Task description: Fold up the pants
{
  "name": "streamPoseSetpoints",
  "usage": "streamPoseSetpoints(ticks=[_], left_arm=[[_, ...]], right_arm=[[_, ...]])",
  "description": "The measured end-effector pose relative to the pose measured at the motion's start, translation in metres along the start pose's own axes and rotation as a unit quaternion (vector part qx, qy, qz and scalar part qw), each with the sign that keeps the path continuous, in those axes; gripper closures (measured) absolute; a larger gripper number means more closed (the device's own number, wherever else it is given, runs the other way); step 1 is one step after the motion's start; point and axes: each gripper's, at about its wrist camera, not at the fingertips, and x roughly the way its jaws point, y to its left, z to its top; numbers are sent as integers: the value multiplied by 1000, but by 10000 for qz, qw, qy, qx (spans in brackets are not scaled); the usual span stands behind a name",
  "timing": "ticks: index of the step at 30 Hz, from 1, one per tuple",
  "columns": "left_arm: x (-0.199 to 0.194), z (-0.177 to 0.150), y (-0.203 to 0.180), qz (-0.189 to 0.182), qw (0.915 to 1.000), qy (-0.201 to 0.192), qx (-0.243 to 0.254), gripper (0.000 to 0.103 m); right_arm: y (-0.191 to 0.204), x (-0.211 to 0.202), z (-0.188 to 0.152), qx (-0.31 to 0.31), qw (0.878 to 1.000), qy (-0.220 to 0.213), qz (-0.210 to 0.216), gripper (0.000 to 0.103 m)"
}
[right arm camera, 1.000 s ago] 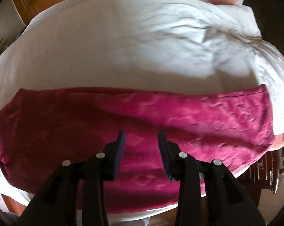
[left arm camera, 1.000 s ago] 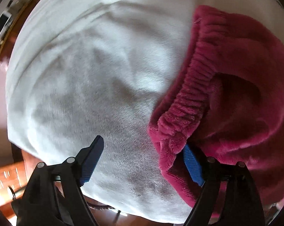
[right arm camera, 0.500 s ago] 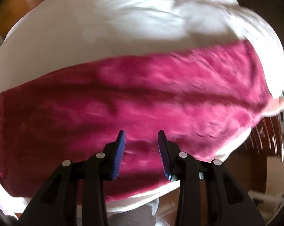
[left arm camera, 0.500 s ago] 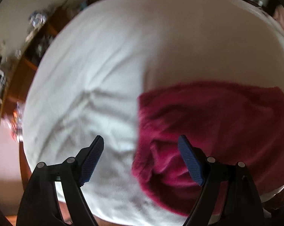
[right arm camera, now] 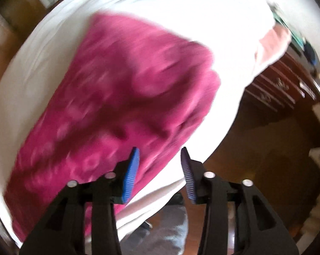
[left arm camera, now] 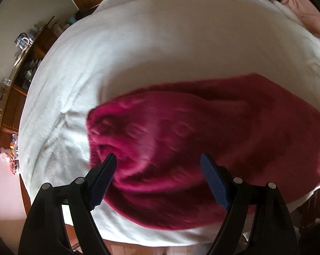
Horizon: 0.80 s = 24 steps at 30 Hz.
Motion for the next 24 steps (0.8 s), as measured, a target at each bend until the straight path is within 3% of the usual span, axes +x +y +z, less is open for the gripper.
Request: streamPoseSetpoints(ticks=[3,5,8,14,24], left_arm=[[-13,-2,-30,12,10000,1,92,22],[-22,-1,-47,21,9999,-25,149,22],[-34,0,-77,9,9997,-101,212,22],[-52,0,-123,-98,9995,-183,230,22],[-77,-5,-175,-146,9990,-297,305,22]], right_arm=[[-30,2,17,391,9990,-62,212,45],[-47,5,30,524,9974,-105,481,33],[-60,13,38,497,9958,-104,764,25],[-62,34,49,355,9912,151,1264,24],[-70,67,67,322,9851,556,1597,24]])
